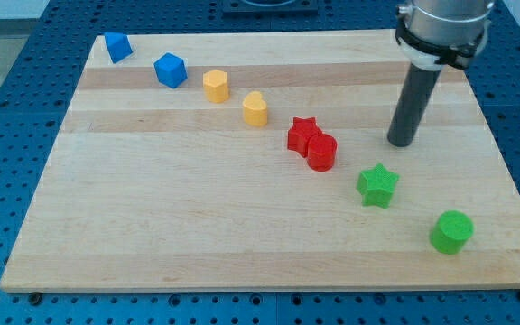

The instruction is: Move the arm towards the bottom right

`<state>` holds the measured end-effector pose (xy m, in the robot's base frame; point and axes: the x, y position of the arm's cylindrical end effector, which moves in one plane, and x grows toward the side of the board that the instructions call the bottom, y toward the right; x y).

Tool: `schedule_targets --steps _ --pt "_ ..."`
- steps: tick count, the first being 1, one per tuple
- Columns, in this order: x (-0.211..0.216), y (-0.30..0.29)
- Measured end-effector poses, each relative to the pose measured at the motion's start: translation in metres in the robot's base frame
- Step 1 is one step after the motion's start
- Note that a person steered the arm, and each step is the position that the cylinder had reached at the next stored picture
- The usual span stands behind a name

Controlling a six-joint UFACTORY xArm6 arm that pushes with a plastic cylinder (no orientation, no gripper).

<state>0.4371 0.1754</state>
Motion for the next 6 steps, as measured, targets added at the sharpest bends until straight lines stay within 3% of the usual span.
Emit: schedule_targets --steps 6 --pt "0.158 0.061"
